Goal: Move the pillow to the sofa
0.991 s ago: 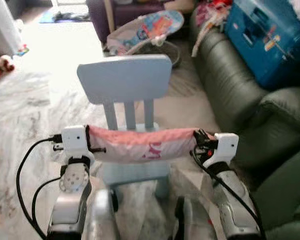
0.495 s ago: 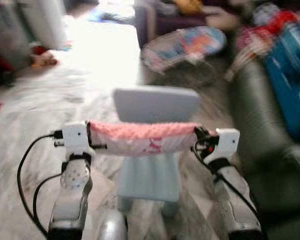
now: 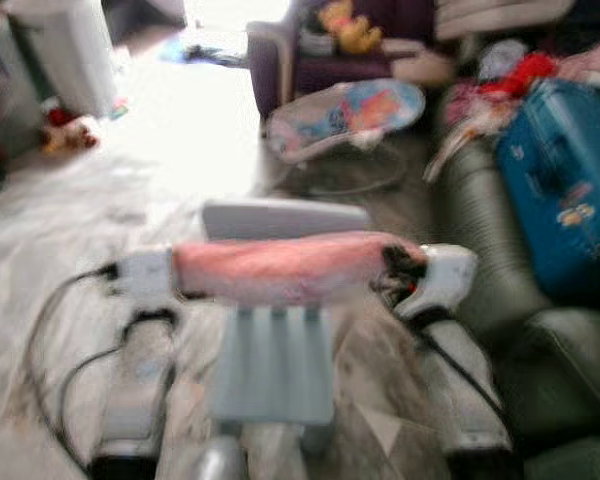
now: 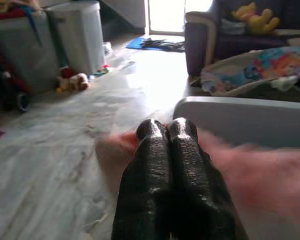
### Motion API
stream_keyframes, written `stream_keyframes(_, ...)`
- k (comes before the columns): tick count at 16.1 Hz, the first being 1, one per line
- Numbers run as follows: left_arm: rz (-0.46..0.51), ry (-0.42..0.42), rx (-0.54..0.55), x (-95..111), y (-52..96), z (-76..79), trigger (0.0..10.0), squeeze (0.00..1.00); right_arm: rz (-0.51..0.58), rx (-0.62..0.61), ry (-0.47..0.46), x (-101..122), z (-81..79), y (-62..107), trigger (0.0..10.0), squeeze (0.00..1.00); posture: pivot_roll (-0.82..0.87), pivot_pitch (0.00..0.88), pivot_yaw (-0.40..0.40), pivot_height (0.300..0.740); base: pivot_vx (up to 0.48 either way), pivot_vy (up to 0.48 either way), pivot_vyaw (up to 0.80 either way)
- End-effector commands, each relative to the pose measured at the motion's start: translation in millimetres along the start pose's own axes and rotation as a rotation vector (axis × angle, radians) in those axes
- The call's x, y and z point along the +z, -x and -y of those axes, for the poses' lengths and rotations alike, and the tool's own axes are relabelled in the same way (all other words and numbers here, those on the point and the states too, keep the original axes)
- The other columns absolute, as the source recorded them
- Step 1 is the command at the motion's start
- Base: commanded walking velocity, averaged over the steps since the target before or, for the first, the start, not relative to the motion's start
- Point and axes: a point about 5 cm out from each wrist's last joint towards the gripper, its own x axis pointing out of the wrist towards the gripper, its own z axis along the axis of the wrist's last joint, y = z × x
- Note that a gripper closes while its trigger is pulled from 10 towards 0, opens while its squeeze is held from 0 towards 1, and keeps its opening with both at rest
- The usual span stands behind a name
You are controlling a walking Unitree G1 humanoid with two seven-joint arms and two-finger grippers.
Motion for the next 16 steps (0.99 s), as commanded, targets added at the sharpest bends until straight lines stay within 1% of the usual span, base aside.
stream_keyframes(1, 0.016, 0.002, -0.046, 4, -1.0, 13.9, 0.0, 0.00, -0.013, -0.067, 0.008, -3, 16.4, 7.9, 0.0, 0.00, 0.07, 0.000, -0.018, 0.740, 0.000, 0.000, 0.00)
stream_keyframes(3, 0.009, -0.002, -0.044, 3, -2.9, 13.4, 0.0, 0.00, -0.019, -0.085, 0.009, -3, 15.4, 4.2, 0.0, 0.00, 0.08, 0.000, -0.018, 0.740, 0.000, 0.000, 0.00)
stream_keyframes(4, 0.010, -0.002, -0.043, 3, -3.2, 13.3, 0.0, 0.00, -0.025, -0.068, 0.004, -4, 11.4, 2.2, 1.8, 0.00, 0.08, 0.000, -0.018, 0.740, 0.000, 0.000, 0.00)
stream_keyframes(5, 0.008, -0.002, -0.043, 3, -3.2, 13.2, 0.0, 0.00, -0.034, -0.066, 0.021, -4, 10.4, 1.9, 4.9, 0.00, 0.08, 0.000, -0.019, 0.740, 0.000, 0.000, 0.00)
stream_keyframes(6, 0.005, -0.002, -0.040, 2, -3.0, 12.8, 0.0, 0.00, -0.048, -0.068, 0.023, -6, 9.6, 1.3, 10.0, 0.00, 0.08, 0.000, -0.019, 0.740, 0.000, 0.000, 0.00)
stream_keyframes(10, 0.008, -0.008, -0.047, 3, -4.7, 13.2, 0.0, 0.00, -0.009, -0.048, 0.044, -1, 8.9, -0.1, 10.0, 0.00, 0.09, 0.000, -0.011, 0.740, 0.000, 0.000, 0.00)
stream_keyframes(11, 0.004, -0.006, -0.065, 3, -4.8, 16.1, 2.6, 0.00, -0.014, -0.056, 0.037, -2, 9.3, 0.2, 10.0, 0.00, 0.09, 0.000, -0.008, 0.740, 0.000, 0.000, 0.00)
stream_keyframes(13, -0.004, -0.007, -0.084, 3, -4.7, 19.6, 6.0, 0.00, -0.018, -0.059, 0.041, -2, 9.9, 0.7, 10.0, 0.00, 0.08, 0.000, -0.009, 0.740, 0.000, 0.000, 0.00)
stream_keyframes(14, -0.004, -0.010, -0.081, 3, -4.7, 21.4, 10.0, 0.00, -0.020, -0.059, 0.035, -3, 10.2, 1.6, 10.0, 0.00, 0.08, 0.000, -0.012, 0.740, 0.000, 0.000, 0.00)
stream_keyframes(16, -0.015, -0.010, -0.084, 2, -5.8, 22.9, 10.0, 0.00, -0.024, -0.065, 0.024, -4, 10.6, 1.8, 10.0, 0.00, 0.08, 0.000, -0.013, 0.740, 0.000, 0.000, 0.00)
